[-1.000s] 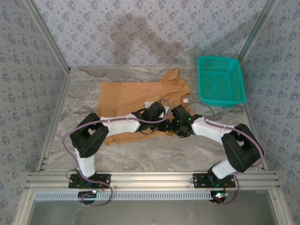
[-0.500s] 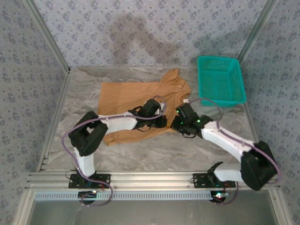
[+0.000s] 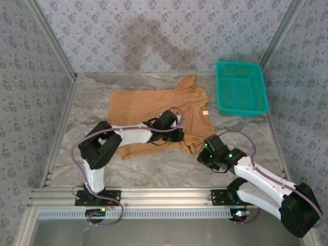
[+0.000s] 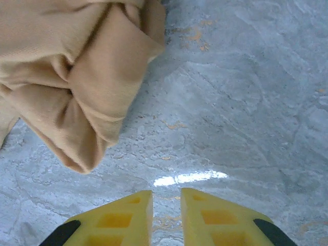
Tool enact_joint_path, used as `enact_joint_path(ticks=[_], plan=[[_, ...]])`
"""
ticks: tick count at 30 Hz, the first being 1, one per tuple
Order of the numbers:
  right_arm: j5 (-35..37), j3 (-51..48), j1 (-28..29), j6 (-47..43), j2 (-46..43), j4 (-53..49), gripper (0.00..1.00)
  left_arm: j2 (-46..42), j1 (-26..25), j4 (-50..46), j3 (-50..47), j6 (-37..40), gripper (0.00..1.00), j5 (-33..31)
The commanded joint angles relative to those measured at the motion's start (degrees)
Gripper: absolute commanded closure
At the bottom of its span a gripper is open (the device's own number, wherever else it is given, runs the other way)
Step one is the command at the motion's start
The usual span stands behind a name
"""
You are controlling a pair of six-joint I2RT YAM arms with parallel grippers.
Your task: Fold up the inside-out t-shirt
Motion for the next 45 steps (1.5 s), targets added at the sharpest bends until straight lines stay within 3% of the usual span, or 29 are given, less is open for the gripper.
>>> enact_joint_path(ticks=[1, 6, 16, 17, 18, 20, 27, 35, 37, 40, 43, 45], plan=[[2.71, 3.93, 0.19, -0.22, -0.55, -1.84, 0.77, -0.36, -1.19, -0.22, 2.24, 0.01, 1.0, 0.47], [4.21, 9.11, 0.4, -3.43, 5.55, -0.03, 0.81, -0.21, -1.83, -0.2, 2.47, -0.1, 1.0, 0.31], [9.65, 19.39, 2.49, -9.49, 26.15, -0.27, 0.73, -1.3, -1.89, -1.08, 2.03, 0.45, 1.0, -0.34], [10.04, 19.86, 2.6, -9.7, 26.82, -0.38, 0.75, -1.49, -1.84, -1.12, 1.94, 0.47, 1.0, -0.34], [10.39, 20.3, 2.69, -9.81, 27.24, -0.57, 0.83, -1.51, -1.87, -1.12, 1.94, 0.61, 1.0, -0.49], [10.52, 20.66, 2.73, -9.98, 26.78, -1.3, 1.0, -1.48, -1.84, -1.2, 2.02, 0.75, 1.0, -0.87], [10.11, 13.66, 5.5, -6.36, 12.5, -8.53, 1.0, -0.8, 1.26, -1.74, 1.78, -0.81, 1.0, -3.28], [7.99, -6.4, 13.38, 8.85, -6.52, -1.02, 1.0, 0.4, 1.21, 0.09, 1.94, -4.05, 1.0, -3.27], [8.64, -7.55, 14.48, 9.93, -7.47, -0.75, 0.92, 0.51, 0.55, 0.18, 2.02, -4.14, 1.0, -3.14], [11.24, -3.75, 14.26, 8.18, -7.22, -4.86, 0.61, 0.43, -0.51, 0.03, 2.33, -4.03, 1.0, -3.03], [12.33, 0.63, 13.71, 4.3, -5.35, -8.8, 0.59, 0.43, -1.45, -0.23, 2.5, -3.9, 1.0, -2.9], [13.36, 4.0, 12.35, 1.38, -2.47, -9.33, 0.65, 0.59, -2.04, -0.42, 2.85, -3.82, 1.0, -2.91]])
